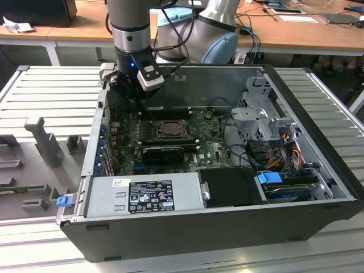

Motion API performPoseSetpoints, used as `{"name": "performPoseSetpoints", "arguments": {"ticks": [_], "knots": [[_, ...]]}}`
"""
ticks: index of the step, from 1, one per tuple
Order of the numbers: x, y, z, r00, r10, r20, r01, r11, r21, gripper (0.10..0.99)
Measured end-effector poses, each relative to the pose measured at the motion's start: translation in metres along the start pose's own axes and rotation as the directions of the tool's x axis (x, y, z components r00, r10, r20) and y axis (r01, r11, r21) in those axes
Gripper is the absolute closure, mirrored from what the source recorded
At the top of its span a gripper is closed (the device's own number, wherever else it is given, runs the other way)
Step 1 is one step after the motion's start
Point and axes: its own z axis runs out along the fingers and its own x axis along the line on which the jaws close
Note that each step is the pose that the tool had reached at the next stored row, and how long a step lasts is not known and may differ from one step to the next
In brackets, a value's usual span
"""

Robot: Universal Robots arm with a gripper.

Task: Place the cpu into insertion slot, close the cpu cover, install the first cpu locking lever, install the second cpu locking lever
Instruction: 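Install the first cpu locking lever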

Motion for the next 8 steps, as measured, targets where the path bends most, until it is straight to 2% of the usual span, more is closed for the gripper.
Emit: {"name": "performPoseSetpoints", "arguments": {"ticks": [8], "knots": [[-0.0062, 0.0007, 0.0002, 1.0000, 0.000, 0.0001, 0.000, 1.0000, 0.000, 0.980]]}}
